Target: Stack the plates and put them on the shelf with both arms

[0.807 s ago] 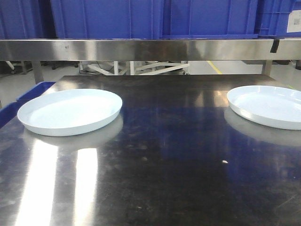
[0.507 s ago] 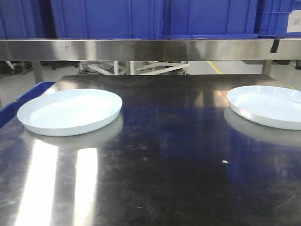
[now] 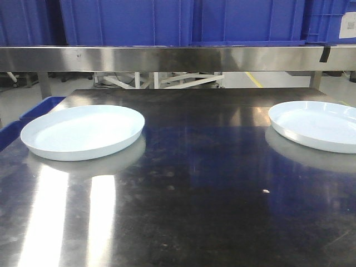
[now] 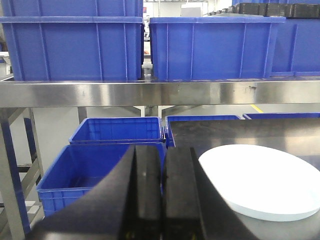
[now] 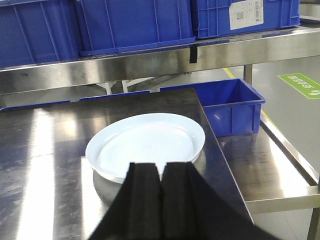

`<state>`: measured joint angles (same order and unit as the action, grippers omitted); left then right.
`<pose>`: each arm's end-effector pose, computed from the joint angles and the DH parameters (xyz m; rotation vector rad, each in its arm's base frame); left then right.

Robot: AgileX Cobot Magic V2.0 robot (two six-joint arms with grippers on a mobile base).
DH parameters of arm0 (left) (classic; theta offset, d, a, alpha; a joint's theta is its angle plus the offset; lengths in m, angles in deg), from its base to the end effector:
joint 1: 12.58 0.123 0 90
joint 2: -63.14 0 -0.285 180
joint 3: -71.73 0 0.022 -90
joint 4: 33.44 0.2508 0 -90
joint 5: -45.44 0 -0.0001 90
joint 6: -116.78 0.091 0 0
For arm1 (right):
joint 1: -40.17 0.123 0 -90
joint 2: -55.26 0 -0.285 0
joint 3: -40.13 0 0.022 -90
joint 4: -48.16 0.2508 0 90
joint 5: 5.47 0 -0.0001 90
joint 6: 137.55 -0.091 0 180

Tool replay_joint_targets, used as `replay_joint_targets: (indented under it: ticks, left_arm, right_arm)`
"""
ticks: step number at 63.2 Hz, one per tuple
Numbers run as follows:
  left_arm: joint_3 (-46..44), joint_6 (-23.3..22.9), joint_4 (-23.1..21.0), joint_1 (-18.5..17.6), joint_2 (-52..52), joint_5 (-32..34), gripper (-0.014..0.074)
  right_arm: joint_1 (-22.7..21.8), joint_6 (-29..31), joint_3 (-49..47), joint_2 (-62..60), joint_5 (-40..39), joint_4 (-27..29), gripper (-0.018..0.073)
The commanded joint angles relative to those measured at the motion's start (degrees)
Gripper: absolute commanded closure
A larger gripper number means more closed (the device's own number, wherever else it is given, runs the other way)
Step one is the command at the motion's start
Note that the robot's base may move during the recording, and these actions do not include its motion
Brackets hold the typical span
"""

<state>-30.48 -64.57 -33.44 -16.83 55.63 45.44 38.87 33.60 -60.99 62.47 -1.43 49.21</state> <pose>0.0561 -0.0042 0.2101 0.0377 1.4888 -0.0790 0.0570 -0.0012 0.1975 0.1526 1.5669 0.1187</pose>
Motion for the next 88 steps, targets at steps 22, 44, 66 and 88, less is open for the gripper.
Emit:
replay_joint_targets:
  ticks: [22, 44, 66, 88]
  left_arm:
    - [-1.55, -0.34, -3.37, 0.08, 0.43, 3.38, 0.0506]
    - [-34.98, -0.34, -4.19, -0.16, -25.03, -18.63, 0.0506]
    - [-52.07, -0.11, -4.24, -0.16, -47.52, -27.69, 0.0506]
    - [-52.41, 1.35, -3.85, -0.16, -48.31, -25.64, 0.0506]
  right_arm:
    - [-0.46, 0.18, -0.95, -1.23, -5.14, -0.48, 0.0503]
    - [-0.46, 0.18, -0.95, -1.23, -5.14, -0.48, 0.0503]
    - [-0.46, 0.18, -0.95, -1.23, -5.14, -0.48, 0.0503]
    - [-0.46, 0.18, -0.95, -1.23, -5.14, -0.48, 0.0503]
